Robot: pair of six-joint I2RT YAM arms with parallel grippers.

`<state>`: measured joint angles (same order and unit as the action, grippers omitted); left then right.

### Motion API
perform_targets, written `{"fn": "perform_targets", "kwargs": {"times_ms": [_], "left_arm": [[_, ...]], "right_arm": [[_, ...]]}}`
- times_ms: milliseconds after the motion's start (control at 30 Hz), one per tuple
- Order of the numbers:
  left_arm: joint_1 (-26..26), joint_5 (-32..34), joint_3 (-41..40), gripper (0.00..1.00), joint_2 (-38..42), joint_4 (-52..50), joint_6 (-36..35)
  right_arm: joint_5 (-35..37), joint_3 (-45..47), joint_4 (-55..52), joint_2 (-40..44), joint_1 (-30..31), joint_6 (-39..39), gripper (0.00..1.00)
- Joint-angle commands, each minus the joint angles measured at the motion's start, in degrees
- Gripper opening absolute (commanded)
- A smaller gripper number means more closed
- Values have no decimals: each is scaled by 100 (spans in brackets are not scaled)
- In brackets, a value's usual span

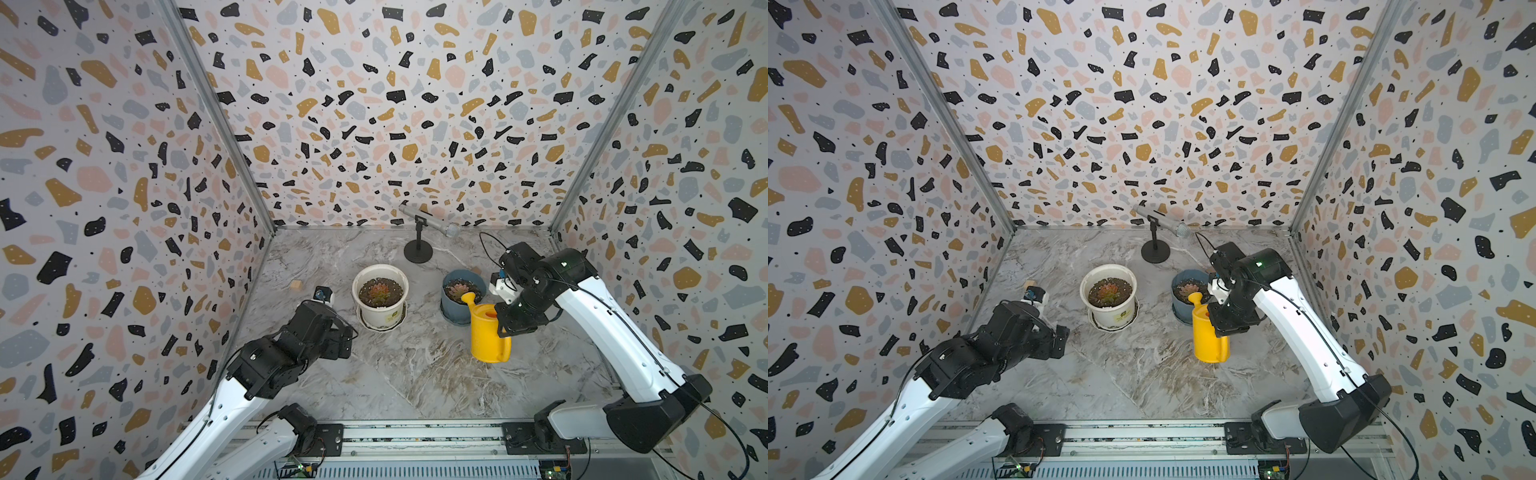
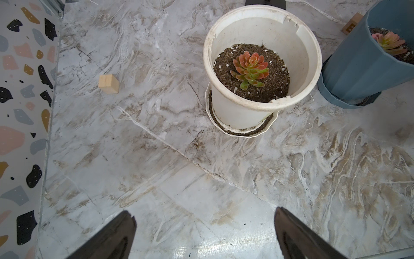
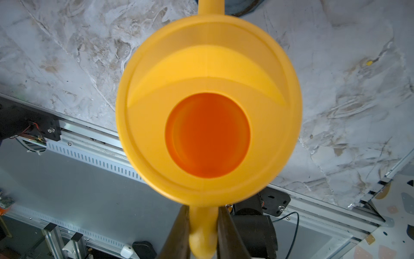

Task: Water the succulent around the soil edge
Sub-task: Water the soil of the potted plant with water.

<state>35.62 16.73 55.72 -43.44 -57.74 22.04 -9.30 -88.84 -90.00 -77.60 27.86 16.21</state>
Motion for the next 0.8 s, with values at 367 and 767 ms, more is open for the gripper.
{"fn": "perform_targets", "kwargs": {"times_ms": [367, 767], "left_arm": [[-38, -37, -77, 100, 115, 155, -43], [-39, -61, -86, 100, 125, 166, -42]], "right_arm": [[453, -123, -195, -61, -551, -195, 0], [821, -431, 112, -296, -553, -605, 0]]}}
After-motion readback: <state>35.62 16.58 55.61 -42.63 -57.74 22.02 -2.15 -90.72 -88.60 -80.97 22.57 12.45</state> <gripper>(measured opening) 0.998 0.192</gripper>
